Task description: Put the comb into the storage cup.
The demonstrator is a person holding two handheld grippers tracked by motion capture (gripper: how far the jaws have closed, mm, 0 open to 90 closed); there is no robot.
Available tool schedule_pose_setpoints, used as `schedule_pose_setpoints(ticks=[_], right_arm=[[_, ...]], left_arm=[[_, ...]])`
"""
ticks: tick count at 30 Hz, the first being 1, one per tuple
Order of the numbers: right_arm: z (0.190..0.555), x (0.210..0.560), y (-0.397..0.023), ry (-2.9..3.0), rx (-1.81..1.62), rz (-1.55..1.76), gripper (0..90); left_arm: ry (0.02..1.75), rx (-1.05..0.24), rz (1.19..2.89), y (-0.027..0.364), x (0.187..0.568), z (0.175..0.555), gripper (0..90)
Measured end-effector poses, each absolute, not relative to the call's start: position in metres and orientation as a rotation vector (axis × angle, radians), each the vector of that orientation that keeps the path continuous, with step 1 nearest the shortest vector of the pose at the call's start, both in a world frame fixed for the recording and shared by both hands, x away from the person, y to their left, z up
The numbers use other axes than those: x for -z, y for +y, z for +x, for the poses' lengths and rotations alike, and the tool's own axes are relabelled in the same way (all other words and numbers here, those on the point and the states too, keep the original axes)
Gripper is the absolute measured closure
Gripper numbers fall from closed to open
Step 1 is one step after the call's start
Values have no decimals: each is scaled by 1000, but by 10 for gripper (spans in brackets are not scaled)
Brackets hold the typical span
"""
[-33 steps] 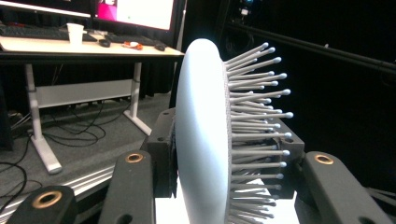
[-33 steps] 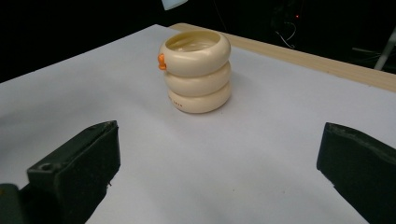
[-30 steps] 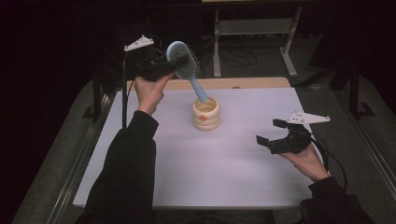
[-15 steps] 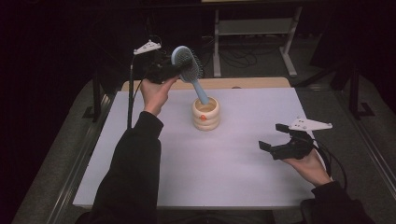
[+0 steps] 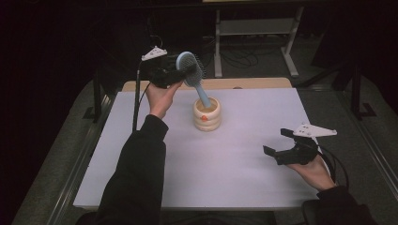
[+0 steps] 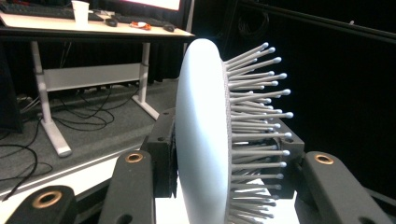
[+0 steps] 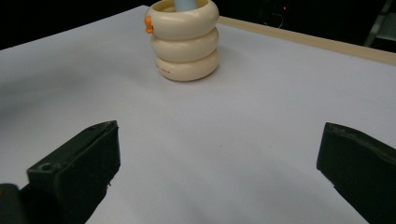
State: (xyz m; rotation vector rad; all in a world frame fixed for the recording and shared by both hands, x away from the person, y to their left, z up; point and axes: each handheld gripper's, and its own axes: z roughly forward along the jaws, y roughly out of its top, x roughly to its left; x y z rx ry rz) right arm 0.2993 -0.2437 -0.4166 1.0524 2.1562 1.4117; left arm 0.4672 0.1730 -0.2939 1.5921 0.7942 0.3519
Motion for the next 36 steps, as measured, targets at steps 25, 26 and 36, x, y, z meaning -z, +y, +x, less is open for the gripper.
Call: schedule_pose_setpoints(ticks=[25, 26, 36], right_arm=[[291, 424, -251, 2138, -1415, 1069, 0], [291, 424, -251, 2137, -1416, 1071, 0], [291, 424, -251, 2136, -1420, 1074, 0]], left_arm=[[820, -321, 1630, 157, 343, 473, 548], [825, -317, 1629, 157, 345, 473, 548], [877, -310, 1626, 162, 361, 477, 544]])
